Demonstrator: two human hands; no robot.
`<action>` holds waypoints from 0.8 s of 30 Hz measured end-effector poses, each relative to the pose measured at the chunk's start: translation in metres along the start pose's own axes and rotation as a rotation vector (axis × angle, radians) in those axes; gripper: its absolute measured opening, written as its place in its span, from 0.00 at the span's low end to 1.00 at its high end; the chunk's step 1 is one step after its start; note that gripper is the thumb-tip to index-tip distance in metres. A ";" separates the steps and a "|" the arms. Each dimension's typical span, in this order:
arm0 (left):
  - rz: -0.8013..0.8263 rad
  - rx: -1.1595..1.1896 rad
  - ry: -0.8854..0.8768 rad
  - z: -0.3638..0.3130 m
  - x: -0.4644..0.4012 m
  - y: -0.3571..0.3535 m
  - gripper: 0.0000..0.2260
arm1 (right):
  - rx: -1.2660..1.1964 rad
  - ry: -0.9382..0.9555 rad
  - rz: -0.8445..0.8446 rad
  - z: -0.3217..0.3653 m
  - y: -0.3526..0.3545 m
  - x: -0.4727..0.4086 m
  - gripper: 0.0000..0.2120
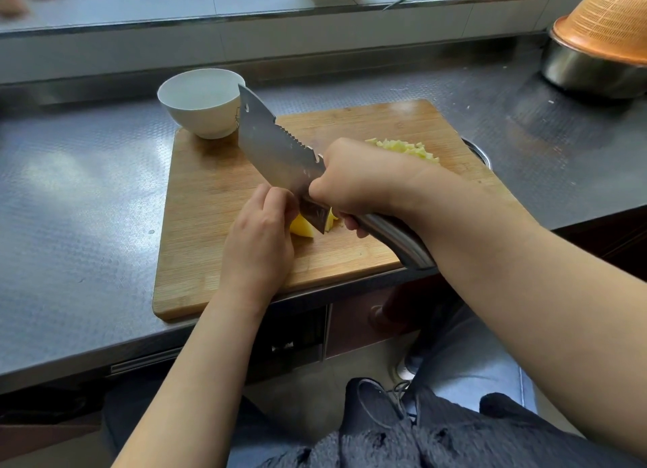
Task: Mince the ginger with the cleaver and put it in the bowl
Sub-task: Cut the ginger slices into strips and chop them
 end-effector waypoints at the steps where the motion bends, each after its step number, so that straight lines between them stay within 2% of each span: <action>1: -0.002 -0.001 0.002 0.000 0.000 0.000 0.07 | -0.005 0.002 -0.002 0.000 0.000 -0.001 0.09; 7: -0.002 -0.020 0.000 0.001 0.000 0.000 0.08 | 0.008 0.010 0.007 -0.001 -0.004 -0.005 0.05; 10: -0.007 -0.011 -0.004 0.000 0.000 0.000 0.07 | -0.017 0.004 0.009 -0.004 -0.003 -0.008 0.08; 17: -0.018 -0.017 -0.016 -0.001 0.001 0.001 0.08 | -0.025 -0.009 0.034 -0.009 -0.026 -0.014 0.07; 22: 0.014 0.051 -0.009 0.003 0.002 -0.004 0.13 | 0.019 0.014 -0.012 -0.012 -0.031 -0.013 0.08; 24: 0.045 0.075 -0.030 0.001 0.002 -0.004 0.11 | -0.010 -0.001 -0.013 -0.015 -0.030 -0.013 0.09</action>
Point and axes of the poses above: each hand's wrist, its own x-axis away from the middle knuckle, its own y-axis out of the back of the hand, z = x × y, the point moved 4 cm from there along -x, towards the middle knuckle, and after that the axes turned 4 degrees about -x, right-handed, at the moved point
